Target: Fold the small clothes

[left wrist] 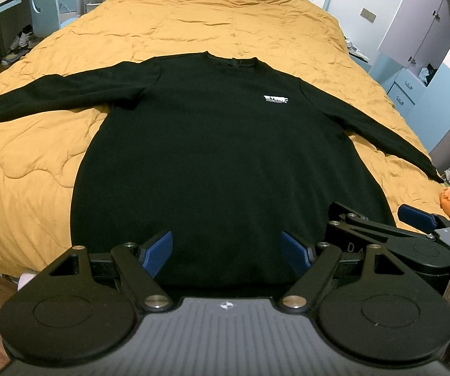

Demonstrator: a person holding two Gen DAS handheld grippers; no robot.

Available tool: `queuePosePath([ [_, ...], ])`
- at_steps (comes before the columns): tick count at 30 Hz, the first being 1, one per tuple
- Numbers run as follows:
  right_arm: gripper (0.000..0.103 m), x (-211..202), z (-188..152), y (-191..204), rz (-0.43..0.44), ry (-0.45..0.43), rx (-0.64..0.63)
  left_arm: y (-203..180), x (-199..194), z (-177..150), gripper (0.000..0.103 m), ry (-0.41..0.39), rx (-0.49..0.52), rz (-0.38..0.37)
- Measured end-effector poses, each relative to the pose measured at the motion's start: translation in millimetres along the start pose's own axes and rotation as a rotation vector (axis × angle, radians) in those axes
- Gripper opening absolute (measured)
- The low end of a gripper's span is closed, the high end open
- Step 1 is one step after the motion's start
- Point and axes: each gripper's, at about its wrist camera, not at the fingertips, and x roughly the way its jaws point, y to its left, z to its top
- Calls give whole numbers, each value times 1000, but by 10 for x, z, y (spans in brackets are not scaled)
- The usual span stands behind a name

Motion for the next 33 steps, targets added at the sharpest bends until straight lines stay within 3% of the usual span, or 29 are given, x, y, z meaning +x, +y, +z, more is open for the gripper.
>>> queuePosePath([
  [33, 83, 37, -20, -2, -2, 3, 3, -11, 63, -59, 92, 18, -6, -1],
])
